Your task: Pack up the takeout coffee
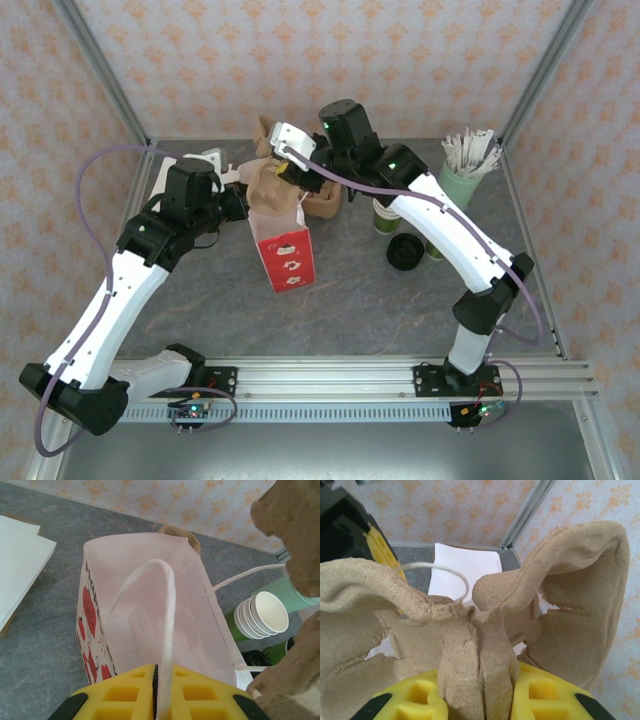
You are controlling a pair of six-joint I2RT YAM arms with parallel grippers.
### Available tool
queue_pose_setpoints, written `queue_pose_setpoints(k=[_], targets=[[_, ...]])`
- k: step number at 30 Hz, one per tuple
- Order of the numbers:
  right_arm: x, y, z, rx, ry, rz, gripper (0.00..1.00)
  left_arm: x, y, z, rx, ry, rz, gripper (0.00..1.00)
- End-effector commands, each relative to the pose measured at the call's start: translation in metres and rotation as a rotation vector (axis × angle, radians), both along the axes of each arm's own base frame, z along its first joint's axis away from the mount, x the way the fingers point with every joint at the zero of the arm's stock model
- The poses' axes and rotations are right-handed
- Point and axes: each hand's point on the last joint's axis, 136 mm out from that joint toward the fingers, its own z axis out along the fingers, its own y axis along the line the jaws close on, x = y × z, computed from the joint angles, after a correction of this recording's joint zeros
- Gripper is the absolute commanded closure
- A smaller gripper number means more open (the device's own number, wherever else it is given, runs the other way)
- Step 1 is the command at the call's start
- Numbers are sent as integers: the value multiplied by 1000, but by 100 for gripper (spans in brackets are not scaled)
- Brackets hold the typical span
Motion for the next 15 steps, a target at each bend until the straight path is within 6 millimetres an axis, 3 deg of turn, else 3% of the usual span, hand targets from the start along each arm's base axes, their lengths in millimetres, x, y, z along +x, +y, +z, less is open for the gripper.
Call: queue_pose_setpoints(k=[1, 15], targets=[[7, 1, -7, -14, -21, 0, 82, 1, 4, 9, -40, -38, 28, 87], [17, 2, -40, -130, -37, -5, 82, -1, 9, 7, -37, -31, 45, 88]])
